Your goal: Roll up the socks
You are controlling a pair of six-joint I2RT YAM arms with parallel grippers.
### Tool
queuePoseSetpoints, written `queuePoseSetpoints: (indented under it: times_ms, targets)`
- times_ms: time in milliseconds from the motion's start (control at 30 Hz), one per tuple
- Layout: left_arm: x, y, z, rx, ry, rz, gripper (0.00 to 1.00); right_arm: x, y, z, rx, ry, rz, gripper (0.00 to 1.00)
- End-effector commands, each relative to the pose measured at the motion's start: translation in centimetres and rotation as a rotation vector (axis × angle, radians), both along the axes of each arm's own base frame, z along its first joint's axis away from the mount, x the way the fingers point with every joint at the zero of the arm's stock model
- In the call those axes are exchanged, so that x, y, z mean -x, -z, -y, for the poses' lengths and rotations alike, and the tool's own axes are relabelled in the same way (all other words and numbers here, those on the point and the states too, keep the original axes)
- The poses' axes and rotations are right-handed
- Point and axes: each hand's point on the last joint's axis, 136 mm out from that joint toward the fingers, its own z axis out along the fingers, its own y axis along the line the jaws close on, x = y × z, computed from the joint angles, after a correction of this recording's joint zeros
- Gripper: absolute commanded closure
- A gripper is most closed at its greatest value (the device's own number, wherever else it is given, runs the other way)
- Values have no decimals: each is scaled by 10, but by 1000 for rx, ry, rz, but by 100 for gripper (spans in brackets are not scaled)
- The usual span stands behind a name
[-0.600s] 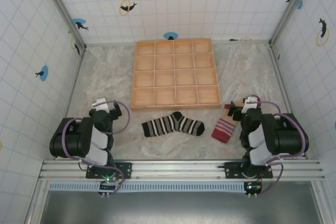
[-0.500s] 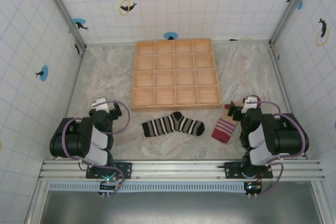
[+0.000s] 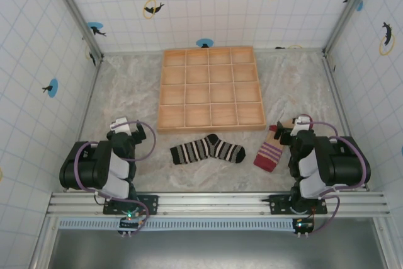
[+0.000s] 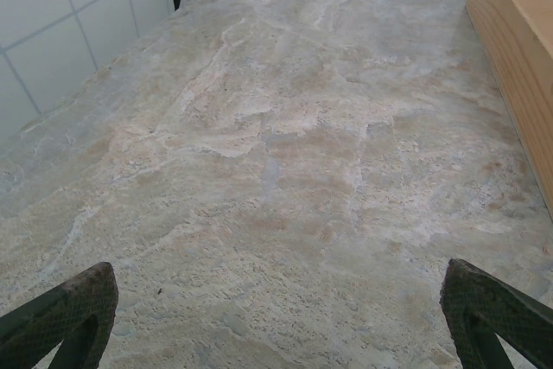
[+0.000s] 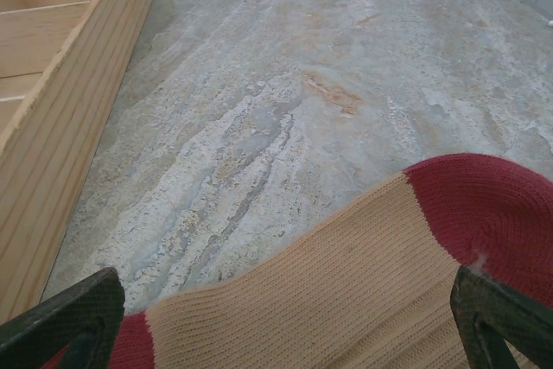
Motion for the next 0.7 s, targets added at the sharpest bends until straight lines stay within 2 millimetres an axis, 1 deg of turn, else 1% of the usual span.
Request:
queuePoseSetpoints:
  times_ms: [0,100,167,200,233,300,333,367,433,533,600,667]
  targets:
    - [2,-3,-4,7,-17,18,2,-2,-6,-1,12,0,22,0]
    - [3,-3,-4,5,-18,18,2,-1,-6,-1,14,-1,26,0]
    - [1,-8,-5,-1,-23,34,2,-3,-13,0,26,8,46,0]
    - [-3,-9,-5,-3,-24,22,2,-4,-16,-2,40,1,46,0]
    - [-7,-5,-5,-19,-31,-24,2,-5,-17,-3,57,2,34,0]
    - [-20,-5,-11,2,-97,-116,3,-11,-25,1,80,60,3,0]
    - [-26,-7,-12,27,-116,-150,3,-12,-26,4,53,97,-22,0]
    - [-31,-13,-11,57,-128,-172,5,-15,-30,3,16,108,-39,0]
    - [-34,-26,-9,109,-149,-189,6,-18,-38,-4,-17,98,-71,0]
    - [-31,-44,-1,243,-183,-213,7,-15,-53,-10,-40,141,-98,0]
    - [-26,-51,13,328,-148,-250,8,-12,-60,-25,-43,105,-138,0]
    - [-17,-55,32,414,-102,-298,9,-8,-67,-45,-71,45,-164,0]
